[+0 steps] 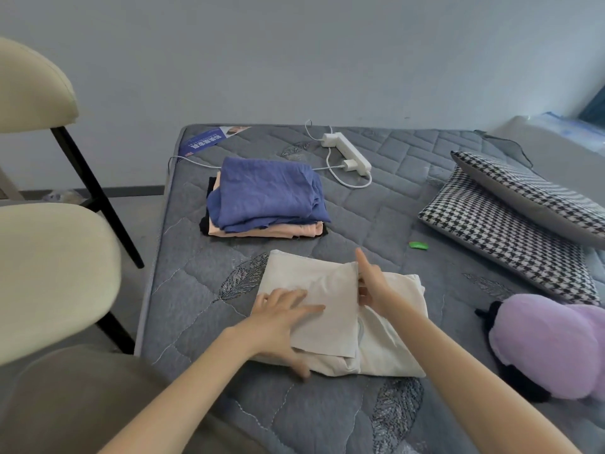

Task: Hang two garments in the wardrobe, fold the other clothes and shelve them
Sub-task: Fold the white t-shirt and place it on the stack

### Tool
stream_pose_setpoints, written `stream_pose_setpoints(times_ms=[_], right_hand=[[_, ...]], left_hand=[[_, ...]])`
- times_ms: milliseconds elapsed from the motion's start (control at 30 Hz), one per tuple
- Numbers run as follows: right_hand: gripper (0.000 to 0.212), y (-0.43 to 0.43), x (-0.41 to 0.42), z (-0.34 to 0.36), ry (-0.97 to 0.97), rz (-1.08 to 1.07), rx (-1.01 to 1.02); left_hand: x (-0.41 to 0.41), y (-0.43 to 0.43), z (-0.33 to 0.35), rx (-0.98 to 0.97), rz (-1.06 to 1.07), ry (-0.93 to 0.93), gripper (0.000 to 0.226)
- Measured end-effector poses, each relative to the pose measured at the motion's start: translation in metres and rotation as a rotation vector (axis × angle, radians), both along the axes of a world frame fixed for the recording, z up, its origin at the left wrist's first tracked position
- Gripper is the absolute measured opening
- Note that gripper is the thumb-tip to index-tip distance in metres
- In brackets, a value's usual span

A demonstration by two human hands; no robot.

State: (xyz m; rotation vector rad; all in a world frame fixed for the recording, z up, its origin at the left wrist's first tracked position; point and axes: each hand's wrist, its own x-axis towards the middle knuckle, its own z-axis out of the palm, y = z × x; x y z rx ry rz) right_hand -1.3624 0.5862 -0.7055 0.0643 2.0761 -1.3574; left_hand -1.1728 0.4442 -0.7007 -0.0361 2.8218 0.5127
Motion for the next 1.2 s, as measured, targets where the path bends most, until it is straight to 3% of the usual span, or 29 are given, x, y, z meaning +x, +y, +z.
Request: stream_pose_setpoints(times_ms=[67,167,300,433,700,900,1000,1200], right_hand=[[0.052,-0.004,0.012,-0.008,0.138,-0.019,0.090],[0.038,-0.012,0.027,-0.025,0.270,-0.112,-0.016],[0.050,-0.023,0.041,-0.034,0.249,-0.115,0.024],[0.050,-0.029,0.038,-0.026,0.215,-0.041,-0.012],[0.036,-0.028,0.039,-0.008,0.191,0.119,-0.143],[0.044,-0.056,0.053,0.016,0.248,0.153,-0.300],[0.049,-0.077,0.059,0.023,0.178,0.132,-0.373],[0.056,-0.087,0.061,0.015,0.092,0.072,-0.305]], left_hand=[[0.010,-0.005,-0.011,-0.123,-0.056,-0.073,0.118],[0.017,-0.009,-0.021,-0.135,-0.036,-0.082,0.103],[0.023,-0.009,-0.028,-0.075,-0.018,-0.083,0.077],[0.029,-0.013,-0.028,-0.019,0.015,-0.071,0.083],[0.033,-0.007,-0.022,-0.226,-0.008,0.024,0.087],[0.053,-0.017,-0.015,-0.287,0.096,0.133,0.094],[0.065,-0.026,-0.011,-0.270,0.179,0.164,0.091],[0.074,-0.032,-0.016,-0.250,0.182,0.211,0.099]])
